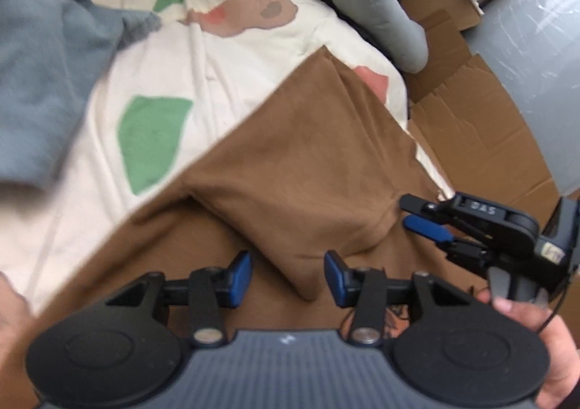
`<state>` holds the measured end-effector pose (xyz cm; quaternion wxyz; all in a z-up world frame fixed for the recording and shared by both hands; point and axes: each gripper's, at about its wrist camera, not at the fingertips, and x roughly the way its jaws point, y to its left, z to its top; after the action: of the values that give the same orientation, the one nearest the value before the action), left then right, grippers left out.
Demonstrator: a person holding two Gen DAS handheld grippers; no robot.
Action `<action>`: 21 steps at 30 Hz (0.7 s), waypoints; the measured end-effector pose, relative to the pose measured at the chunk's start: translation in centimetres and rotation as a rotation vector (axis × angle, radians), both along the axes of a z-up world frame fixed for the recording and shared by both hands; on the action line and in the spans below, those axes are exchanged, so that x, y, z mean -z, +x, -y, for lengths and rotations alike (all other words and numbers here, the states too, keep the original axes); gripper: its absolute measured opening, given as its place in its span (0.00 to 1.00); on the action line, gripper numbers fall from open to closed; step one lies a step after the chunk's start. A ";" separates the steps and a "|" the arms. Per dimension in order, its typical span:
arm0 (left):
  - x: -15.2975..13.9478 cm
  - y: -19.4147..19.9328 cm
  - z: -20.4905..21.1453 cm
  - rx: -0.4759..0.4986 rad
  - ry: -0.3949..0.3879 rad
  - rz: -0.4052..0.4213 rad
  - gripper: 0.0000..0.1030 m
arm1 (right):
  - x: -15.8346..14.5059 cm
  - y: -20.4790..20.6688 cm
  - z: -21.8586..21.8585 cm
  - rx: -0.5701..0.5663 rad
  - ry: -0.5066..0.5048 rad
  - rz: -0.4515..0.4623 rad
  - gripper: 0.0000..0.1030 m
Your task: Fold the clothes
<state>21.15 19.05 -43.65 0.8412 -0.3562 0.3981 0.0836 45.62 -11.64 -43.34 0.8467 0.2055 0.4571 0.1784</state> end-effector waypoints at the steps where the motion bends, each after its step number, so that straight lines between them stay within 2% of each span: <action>1: 0.3 0.1 0.2 0.003 -0.016 0.012 0.43 | 0.2 0.1 0.0 0.002 0.001 -0.001 0.33; 4: 0.9 0.4 0.3 0.007 -0.031 0.035 0.32 | 0.7 0.3 0.0 -0.001 0.011 -0.003 0.33; 5: 1.0 0.4 0.3 0.004 -0.034 0.034 0.21 | 0.8 0.3 0.0 -0.006 0.016 -0.002 0.32; 6: 1.2 0.4 0.1 -0.001 -0.048 0.031 0.08 | 0.9 0.4 0.0 -0.016 0.023 -0.001 0.24; 7: 1.3 0.3 -0.1 0.001 -0.072 0.032 0.05 | 0.9 0.5 -0.1 -0.028 0.024 0.001 0.18; 8: 1.4 0.3 -0.3 0.003 -0.095 0.034 0.06 | 0.9 0.6 -0.2 -0.035 0.014 0.003 0.08; 10: 1.3 0.0 -0.6 0.010 -0.125 0.044 0.05 | 0.7 0.8 -0.2 -0.045 0.004 0.021 0.02; 16: 1.5 -0.6 -1.7 0.021 -0.203 0.027 0.06 | 0.0 1.0 -0.7 -0.068 -0.036 0.069 0.01; 18: 1.7 -0.6 -1.8 0.039 -0.186 -0.019 0.12 | 0.0 1.1 -0.9 -0.076 -0.063 0.054 0.03; 21: 0.8 -1.2 -1.5 0.088 -0.138 -0.036 0.15 | 0.0 1.1 -0.7 -0.077 -0.091 0.032 0.05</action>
<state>20.00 20.55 -44.48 0.8102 -0.3939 0.4334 0.0254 46.69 -10.96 -43.31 0.8549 0.1462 0.4588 0.1932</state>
